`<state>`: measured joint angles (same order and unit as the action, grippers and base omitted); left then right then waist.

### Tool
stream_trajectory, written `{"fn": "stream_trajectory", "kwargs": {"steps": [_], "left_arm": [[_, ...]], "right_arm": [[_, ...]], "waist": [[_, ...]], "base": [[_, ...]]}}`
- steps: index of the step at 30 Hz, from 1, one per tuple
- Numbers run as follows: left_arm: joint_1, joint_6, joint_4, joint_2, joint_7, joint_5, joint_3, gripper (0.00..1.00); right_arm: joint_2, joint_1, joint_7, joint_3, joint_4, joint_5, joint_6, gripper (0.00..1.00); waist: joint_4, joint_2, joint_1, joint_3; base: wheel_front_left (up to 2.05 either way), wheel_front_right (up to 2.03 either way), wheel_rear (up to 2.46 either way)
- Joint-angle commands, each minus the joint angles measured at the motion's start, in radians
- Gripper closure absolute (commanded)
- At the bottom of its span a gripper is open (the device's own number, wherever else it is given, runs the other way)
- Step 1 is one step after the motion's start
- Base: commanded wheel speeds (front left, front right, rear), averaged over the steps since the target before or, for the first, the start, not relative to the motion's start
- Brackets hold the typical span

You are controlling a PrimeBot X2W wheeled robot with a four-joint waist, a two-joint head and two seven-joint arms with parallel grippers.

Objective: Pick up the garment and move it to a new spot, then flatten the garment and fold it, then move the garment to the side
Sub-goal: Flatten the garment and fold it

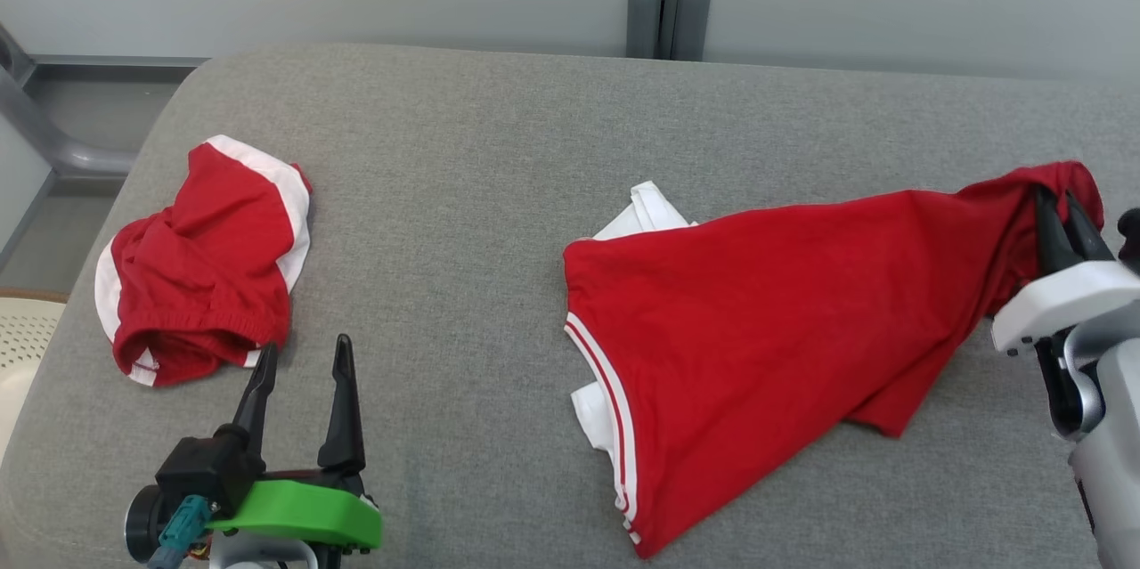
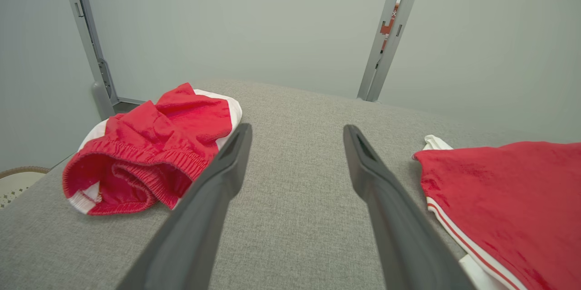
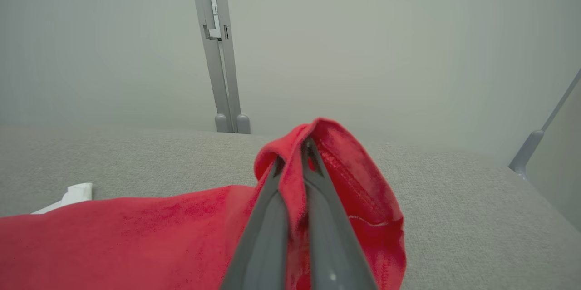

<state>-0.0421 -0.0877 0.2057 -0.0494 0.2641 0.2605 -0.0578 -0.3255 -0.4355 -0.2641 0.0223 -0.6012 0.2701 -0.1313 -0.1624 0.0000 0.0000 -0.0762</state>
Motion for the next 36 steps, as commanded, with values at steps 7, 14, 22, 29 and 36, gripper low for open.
{"fn": "stream_trajectory", "kwargs": {"steps": [7,14,22,29,36], "left_arm": [[-0.018,-0.005,0.012,-0.002,0.0,-0.001,-0.018,0.0],[0.008,-0.002,0.01,-0.002,0.0,0.003,-0.012,0.0],[0.018,0.001,0.004,-0.002,0.0,0.0,-0.008,0.0],[0.013,0.002,0.002,-0.002,0.0,-0.005,-0.009,0.0],[0.0,-0.005,0.005,-0.002,0.0,-0.009,-0.007,0.0]], "right_arm": [[0.012,-0.124,0.006,-0.041,-0.167,-0.048,0.001,0.0],[0.005,-0.102,-0.002,-0.002,-0.156,-0.106,0.001,0.0],[0.052,0.032,-0.001,0.107,0.03,-0.164,0.001,0.0],[0.096,0.173,-0.002,0.085,0.232,-0.143,0.001,0.0],[0.128,0.32,-0.001,0.037,0.398,-0.121,0.001,0.0]], "waist": [[-0.025,0.0,0.0,0.009],[-0.017,0.0,0.0,0.024],[0.022,0.0,0.0,0.035],[0.067,0.0,0.0,0.028],[0.089,0.0,0.0,0.023]], "base": [[0.0,0.0,0.0],[0.0,0.0,0.0],[0.0,0.0,0.0],[0.0,0.0,0.0],[0.0,0.0,0.0]]}}
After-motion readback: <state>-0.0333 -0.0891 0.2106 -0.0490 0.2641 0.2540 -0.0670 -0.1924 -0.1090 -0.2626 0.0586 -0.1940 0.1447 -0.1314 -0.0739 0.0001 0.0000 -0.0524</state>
